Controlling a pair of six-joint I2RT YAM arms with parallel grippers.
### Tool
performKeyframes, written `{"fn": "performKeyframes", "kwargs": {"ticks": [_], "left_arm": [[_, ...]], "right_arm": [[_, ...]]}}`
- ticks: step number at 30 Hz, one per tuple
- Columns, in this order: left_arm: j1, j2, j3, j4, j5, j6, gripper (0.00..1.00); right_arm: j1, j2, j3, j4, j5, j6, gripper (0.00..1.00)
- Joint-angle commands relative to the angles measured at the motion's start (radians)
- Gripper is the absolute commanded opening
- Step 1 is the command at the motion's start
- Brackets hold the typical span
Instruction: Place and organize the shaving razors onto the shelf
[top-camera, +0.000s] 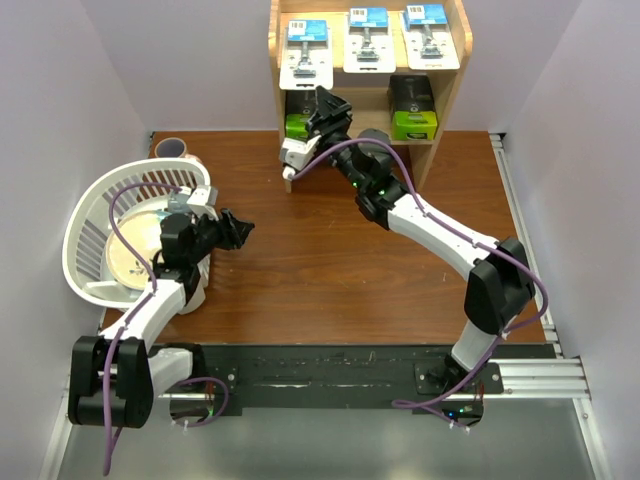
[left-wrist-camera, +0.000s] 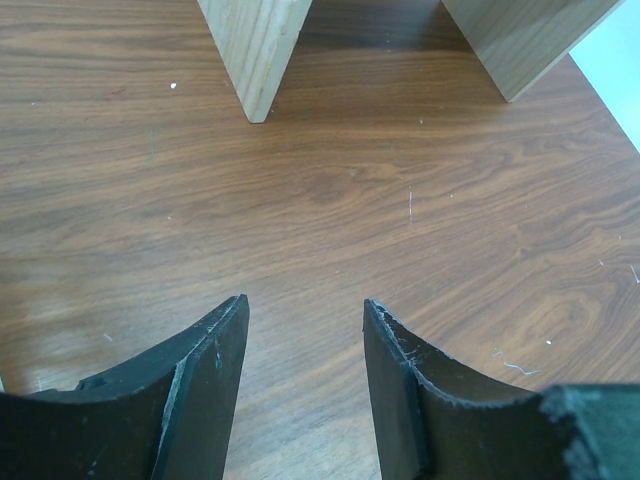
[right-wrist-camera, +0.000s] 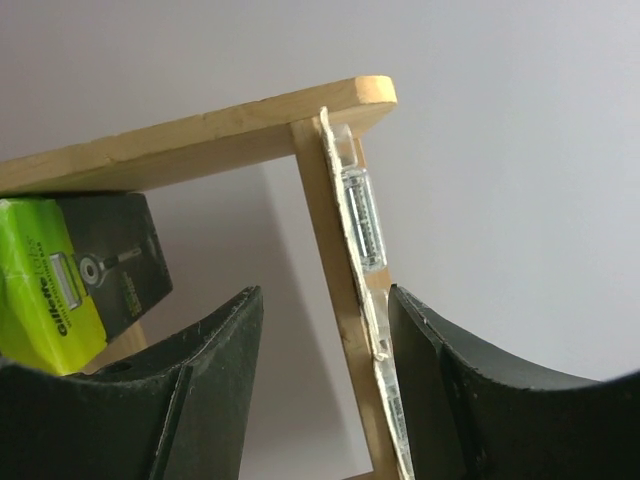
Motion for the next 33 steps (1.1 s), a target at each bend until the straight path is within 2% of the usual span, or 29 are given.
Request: {"fn": "performKeyframes", "kwargs": {"ticks": [1, 10, 18, 23, 29, 32, 33], "left_arm": [[0.011, 0.008, 0.014, 0.054, -0.006, -0.007, 0.55], [0.011, 0.041, 0.013, 0.083, -0.003, -0.016, 0.55], [0.010, 0.078, 0.034, 0.124, -0.003, -0.033, 0.55], [0.010, 0.080, 0.034, 0.127, -0.001, -0.042, 0.54], [0.010, 0.081, 0.033, 0.127, -0.003, -0.042, 0.54], [0.010, 0.081, 0.037, 0.123, -0.004, -0.039, 0.54], [0.010, 0.080, 0.039, 0.124, -0.004, -0.039, 0.54]], "right_arm": [[0.002, 0.002, 0.062, 0.103, 0.024, -0.022, 0.57], [0.001, 0.033, 0.124, 0.067, 0.021, -0.028, 0.55], [-0.005, 0.063, 0.184, -0.028, 0.035, -0.051, 0.44], [-0.008, 0.071, 0.205, -0.069, 0.045, -0.040, 0.41], [-0.012, 0.091, 0.228, -0.072, 0.047, -0.054, 0.31], [-0.013, 0.096, 0.236, -0.081, 0.039, -0.068, 0.24], [-0.013, 0.100, 0.240, -0.086, 0.038, -0.074, 0.18]]}}
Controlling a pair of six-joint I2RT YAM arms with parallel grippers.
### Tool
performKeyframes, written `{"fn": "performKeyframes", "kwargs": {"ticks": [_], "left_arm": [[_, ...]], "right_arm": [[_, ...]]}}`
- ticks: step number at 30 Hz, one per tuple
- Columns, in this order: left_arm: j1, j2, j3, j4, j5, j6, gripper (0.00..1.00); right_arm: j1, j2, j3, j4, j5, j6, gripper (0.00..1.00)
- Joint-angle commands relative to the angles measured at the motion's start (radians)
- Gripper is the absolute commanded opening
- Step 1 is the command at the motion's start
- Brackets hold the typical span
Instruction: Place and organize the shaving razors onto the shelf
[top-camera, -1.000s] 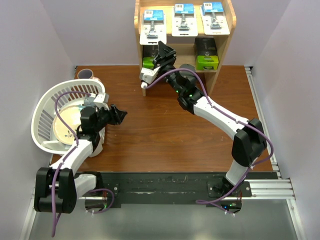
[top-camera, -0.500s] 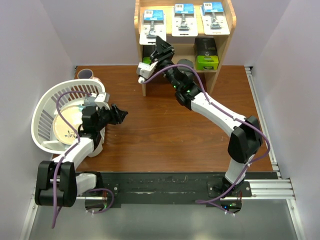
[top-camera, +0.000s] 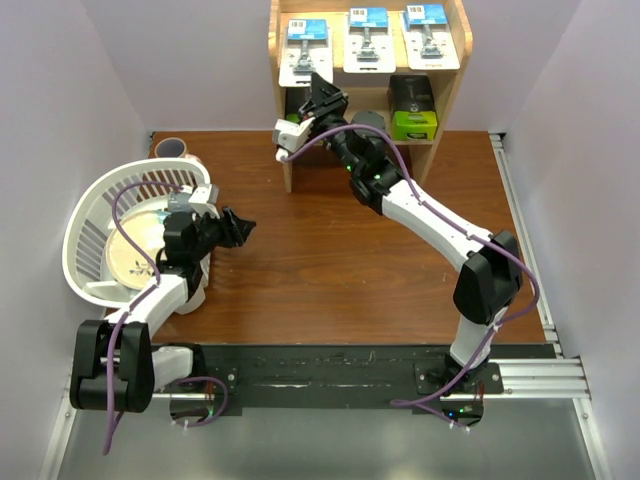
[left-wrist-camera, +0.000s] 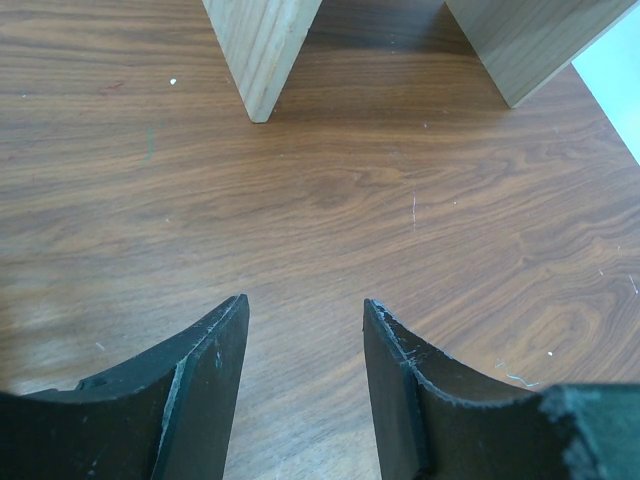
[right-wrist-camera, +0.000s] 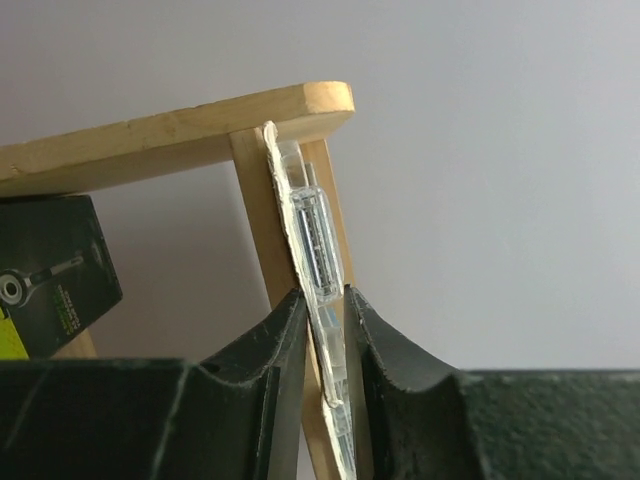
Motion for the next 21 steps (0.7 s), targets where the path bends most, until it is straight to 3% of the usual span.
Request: {"fn": "performKeyframes", "kwargs": {"ticks": [1, 21], "left_arm": [[0.010, -0.001, 0.036, 0.044, -0.004, -0.006, 0.54], [0.010, -0.019, 0.034, 0.028, -0.005, 0.006, 0.54]], "right_arm": [[-0.005, 0.022, 0.053, 0.000, 0.013, -0.031, 0.17], [-0.014, 0.043, 0.099, -0.063, -0.048, -0.134, 0.03]]}}
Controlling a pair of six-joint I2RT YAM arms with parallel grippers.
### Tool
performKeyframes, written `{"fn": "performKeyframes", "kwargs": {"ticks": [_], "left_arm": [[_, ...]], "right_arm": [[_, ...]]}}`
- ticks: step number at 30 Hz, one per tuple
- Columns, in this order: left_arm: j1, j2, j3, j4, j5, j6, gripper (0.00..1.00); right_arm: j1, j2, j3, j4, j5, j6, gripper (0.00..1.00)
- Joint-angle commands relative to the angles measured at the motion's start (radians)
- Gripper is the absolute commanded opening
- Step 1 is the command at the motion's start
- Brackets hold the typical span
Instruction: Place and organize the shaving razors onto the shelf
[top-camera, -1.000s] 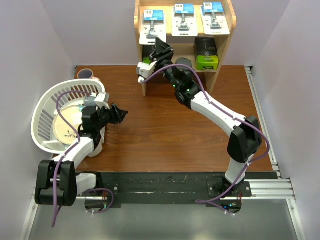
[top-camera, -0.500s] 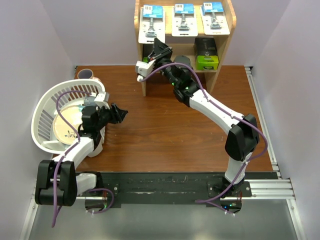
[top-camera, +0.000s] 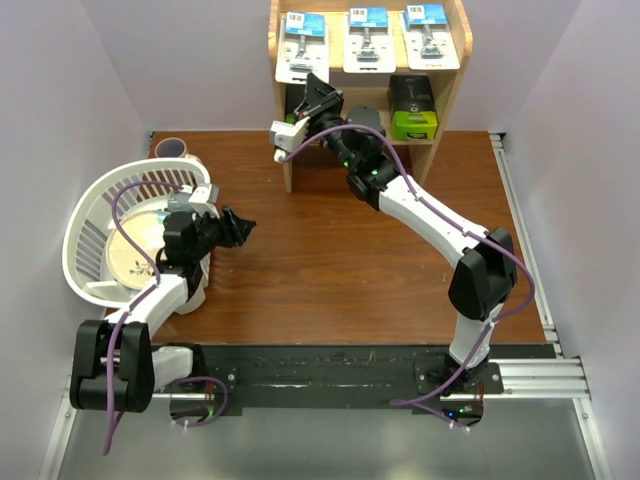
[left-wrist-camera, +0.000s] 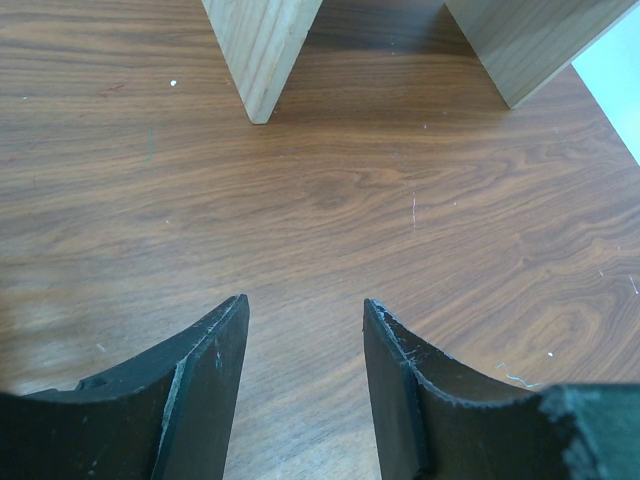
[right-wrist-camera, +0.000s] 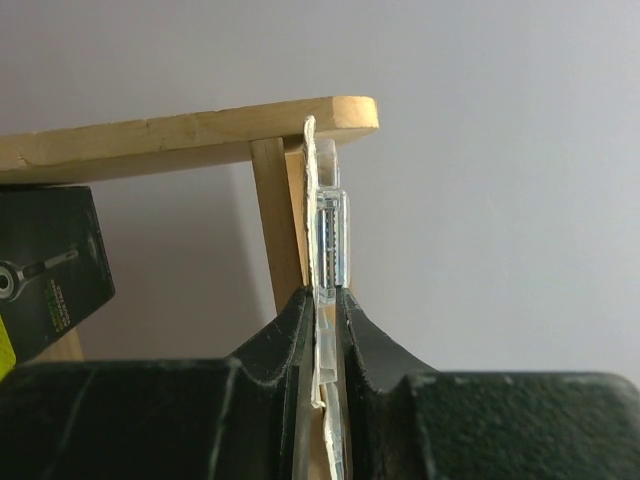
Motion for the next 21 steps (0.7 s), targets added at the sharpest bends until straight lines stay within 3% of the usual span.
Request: {"fn": "performKeyframes", "kwargs": {"ticks": [1, 21], "left_arm": [[0.010, -0.019, 0.032, 0.029, -0.005, 0.005, 0.54], [0.010, -0.014, 0.030, 0.032, -0.007, 0.004, 0.54]], "right_arm": [[-0.011, 0.006, 0.038, -0.002, -0.037, -0.072, 0.03], [-0.052, 0.060, 0.128, -0.048, -0.067, -0.113, 0.01]]}}
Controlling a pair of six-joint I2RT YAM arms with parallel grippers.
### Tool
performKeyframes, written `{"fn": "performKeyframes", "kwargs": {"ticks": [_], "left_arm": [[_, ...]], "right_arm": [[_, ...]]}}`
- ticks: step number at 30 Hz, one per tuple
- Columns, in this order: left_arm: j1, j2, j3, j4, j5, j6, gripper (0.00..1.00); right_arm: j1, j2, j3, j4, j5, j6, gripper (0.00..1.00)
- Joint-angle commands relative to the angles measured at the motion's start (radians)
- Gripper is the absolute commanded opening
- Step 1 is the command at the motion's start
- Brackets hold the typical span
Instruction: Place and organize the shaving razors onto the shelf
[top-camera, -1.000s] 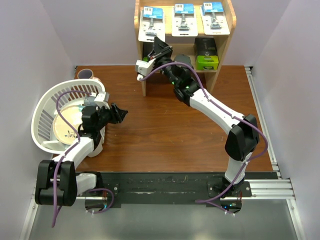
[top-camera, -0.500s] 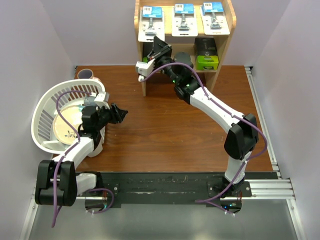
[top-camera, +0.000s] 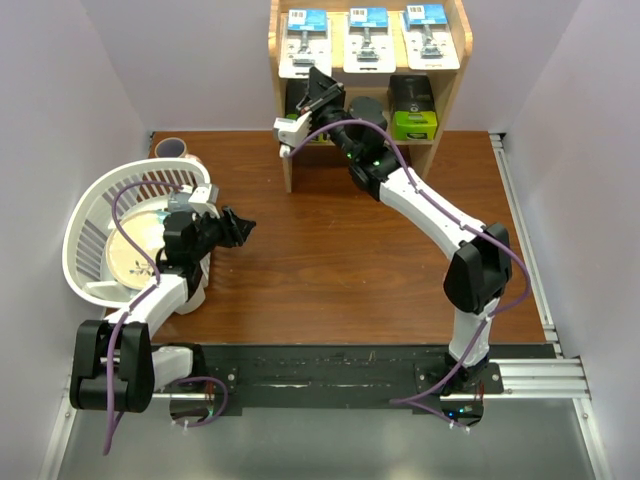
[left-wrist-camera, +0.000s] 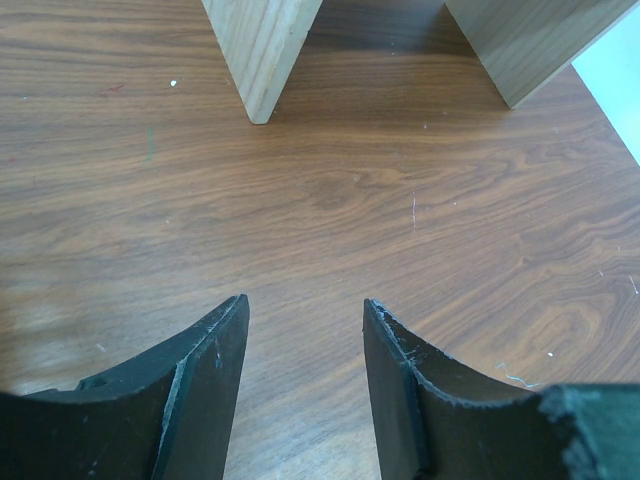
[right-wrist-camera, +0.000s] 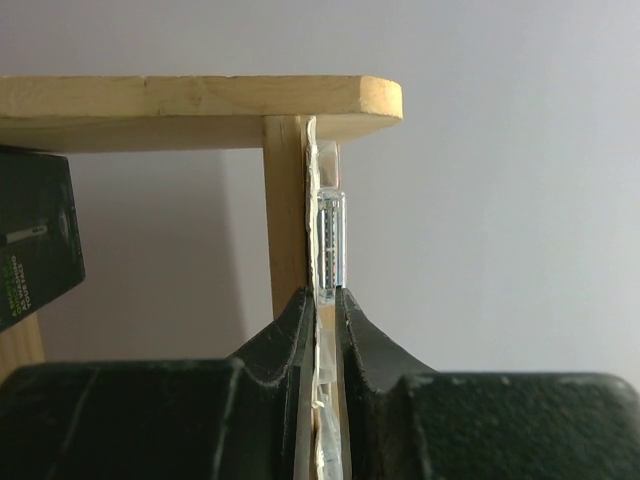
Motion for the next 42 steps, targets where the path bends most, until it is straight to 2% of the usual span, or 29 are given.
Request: {"fn": "performKeyframes", "kwargs": {"ticks": [1, 18, 22, 32, 33, 36, 42], "left_arm": [[0.010, -0.014, 0.030, 0.032, -0.007, 0.003, 0.54], [0.010, -0.007, 0.030, 0.038, -0.010, 0.008, 0.54], [0.010, -0.007, 0.032, 0.038, -0.009, 0.008, 0.54], [0.010, 0.000, 0.030, 0.049, -0.002, 0.003, 0.54], [0.010, 0.000, 0.029, 0.049, -0.002, 0.002, 0.54], [0.010, 0.000, 0.029, 0.053, 0.001, 0.002, 0.54], [0.010, 0.001, 0.027, 0.056, -0.001, -0.001, 0.54]], "right_arm": [[-0.009, 0.014, 0.057, 0.008, -0.021, -0.022, 0.01], [-0.029, 0.055, 0.105, 0.006, -0.067, -0.037, 0.00], [-0.034, 0.057, 0.093, 0.051, -0.064, -0.038, 0.02], [-0.034, 0.029, 0.028, 0.160, -0.076, -0.029, 0.32], [-0.034, 0.025, 0.016, 0.174, -0.081, -0.029, 0.38], [-0.032, 0.016, 0.002, 0.201, -0.091, -0.020, 0.49], [-0.031, -0.007, -0.039, 0.227, -0.099, -0.008, 0.57]]}}
